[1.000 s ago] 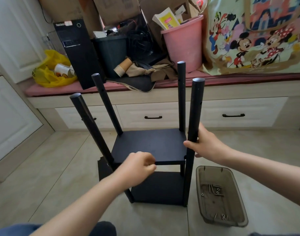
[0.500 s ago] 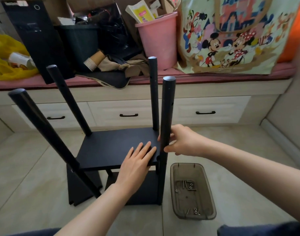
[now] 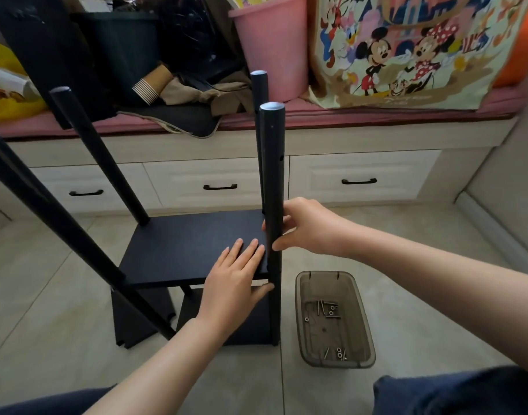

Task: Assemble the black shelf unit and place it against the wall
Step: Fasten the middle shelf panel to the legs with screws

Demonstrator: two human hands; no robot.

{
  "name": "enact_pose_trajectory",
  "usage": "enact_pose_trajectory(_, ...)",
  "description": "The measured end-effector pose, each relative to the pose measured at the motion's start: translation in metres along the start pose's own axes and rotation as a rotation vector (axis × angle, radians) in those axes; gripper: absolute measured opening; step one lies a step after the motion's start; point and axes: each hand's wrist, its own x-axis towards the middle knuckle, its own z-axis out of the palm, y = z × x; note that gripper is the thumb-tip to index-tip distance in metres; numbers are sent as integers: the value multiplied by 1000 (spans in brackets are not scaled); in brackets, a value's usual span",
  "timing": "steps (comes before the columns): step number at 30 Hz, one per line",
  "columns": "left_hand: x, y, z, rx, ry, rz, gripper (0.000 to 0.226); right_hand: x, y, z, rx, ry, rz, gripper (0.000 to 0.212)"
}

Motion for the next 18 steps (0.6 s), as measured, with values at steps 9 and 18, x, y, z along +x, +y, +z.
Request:
enact_pose_trajectory(9,-6,9,7,8,139,-124,76,0,5,20,139,96,-71,36)
enact_pose_trajectory(18,-4,2,12,39,161,-128,72,3,24,19,95,58,-14,23)
